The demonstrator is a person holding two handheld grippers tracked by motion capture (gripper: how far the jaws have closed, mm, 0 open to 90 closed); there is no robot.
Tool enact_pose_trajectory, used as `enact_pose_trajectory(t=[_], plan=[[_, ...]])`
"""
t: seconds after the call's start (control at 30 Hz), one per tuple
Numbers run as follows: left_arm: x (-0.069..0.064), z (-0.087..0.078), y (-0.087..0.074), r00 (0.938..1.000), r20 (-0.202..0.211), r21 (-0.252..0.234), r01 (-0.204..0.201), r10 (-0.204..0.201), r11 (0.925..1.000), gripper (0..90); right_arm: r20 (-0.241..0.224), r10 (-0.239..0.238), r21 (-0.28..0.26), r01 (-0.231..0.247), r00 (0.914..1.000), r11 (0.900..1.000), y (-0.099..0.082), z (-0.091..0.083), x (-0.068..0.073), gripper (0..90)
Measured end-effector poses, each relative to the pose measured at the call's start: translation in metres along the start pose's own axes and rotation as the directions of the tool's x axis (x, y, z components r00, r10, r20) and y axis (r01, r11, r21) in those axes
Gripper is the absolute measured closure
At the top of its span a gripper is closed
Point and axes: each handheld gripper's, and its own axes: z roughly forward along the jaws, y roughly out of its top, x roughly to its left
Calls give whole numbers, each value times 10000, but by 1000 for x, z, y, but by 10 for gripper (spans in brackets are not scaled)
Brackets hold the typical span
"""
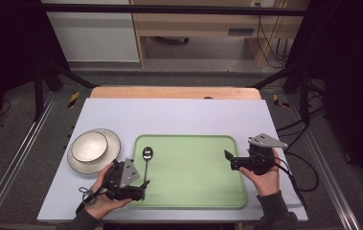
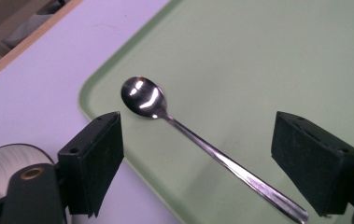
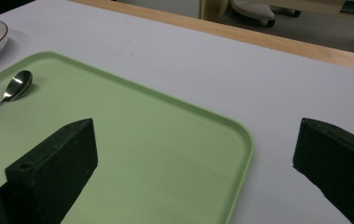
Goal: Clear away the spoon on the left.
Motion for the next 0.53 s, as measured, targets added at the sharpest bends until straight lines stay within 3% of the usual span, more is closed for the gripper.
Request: enact_pose_trajectory(t=[0.1, 0.23, 0.33, 0.37, 0.53], plan=[[8, -6, -3, 9965, -70, -675, 830, -837, 9943, 179, 70, -1, -38, 1, 10000, 10000, 0, -2, -1, 3], [17, -12, -8, 9920, -248, -1155, 1204, -1241, 9860, 182, 98, 14, -60, -13, 10000, 10000, 0, -2, -2, 3], [23, -16, -14, 9838, -336, -1346, 1700, -1759, 9762, 182, 143, 15, -56, -14, 9999, 10000, 0, -3, -3, 3], [26, -17, -16, 9782, -418, -1535, 1951, -2037, 9687, 182, 166, 30, -75, -29, 9999, 10000, 1, -4, -3, 3], [35, -24, -24, 9636, -578, -1921, 2460, -2612, 9501, 188, 271, 119, -145, -115, 9996, 9998, 1, -6, -6, 3]])
